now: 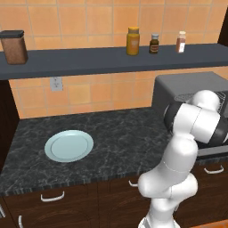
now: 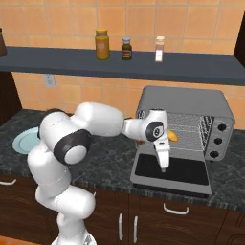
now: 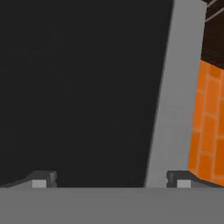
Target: Pick up the kebab skewer and baguette bread, and place them inside the toaster oven. Close the toaster oven door and start by setting the timer.
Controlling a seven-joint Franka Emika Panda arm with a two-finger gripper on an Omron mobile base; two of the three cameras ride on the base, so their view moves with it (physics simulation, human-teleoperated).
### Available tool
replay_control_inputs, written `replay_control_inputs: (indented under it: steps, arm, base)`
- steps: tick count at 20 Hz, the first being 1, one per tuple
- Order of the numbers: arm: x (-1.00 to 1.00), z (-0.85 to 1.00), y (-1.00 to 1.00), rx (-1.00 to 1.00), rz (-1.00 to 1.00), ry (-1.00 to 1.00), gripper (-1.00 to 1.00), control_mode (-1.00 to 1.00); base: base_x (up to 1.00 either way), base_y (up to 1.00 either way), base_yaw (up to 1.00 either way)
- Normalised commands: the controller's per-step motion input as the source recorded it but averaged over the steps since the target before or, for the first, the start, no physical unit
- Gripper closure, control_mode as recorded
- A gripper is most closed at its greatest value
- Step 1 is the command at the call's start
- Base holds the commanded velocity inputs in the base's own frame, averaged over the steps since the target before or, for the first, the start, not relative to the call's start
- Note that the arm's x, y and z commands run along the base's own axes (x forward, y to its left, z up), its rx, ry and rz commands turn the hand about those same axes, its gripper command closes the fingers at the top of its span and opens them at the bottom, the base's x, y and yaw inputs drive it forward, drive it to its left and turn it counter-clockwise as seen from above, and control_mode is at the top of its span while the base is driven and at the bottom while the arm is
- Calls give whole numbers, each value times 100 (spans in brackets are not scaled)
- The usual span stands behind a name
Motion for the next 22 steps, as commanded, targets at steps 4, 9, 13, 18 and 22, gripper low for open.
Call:
replay_control_inputs:
  steps: [4, 9, 13, 18, 22]
  arm:
    - [-81, 13, 4, 0, 20, 4, -100, -100]
    - [-87, 1, 11, 1, 28, 12, -100, -100]
    - [-74, 0, 28, 5, 35, 15, -100, -100]
    - [-31, -14, 33, 13, 27, 15, -100, -100]
    - [-2, -40, 27, 18, 16, 18, -100, -100]
  base:
    - [0, 0, 0]
    - [0, 0, 0]
    - [0, 0, 0]
    - [0, 0, 0]
    - [0, 0, 0]
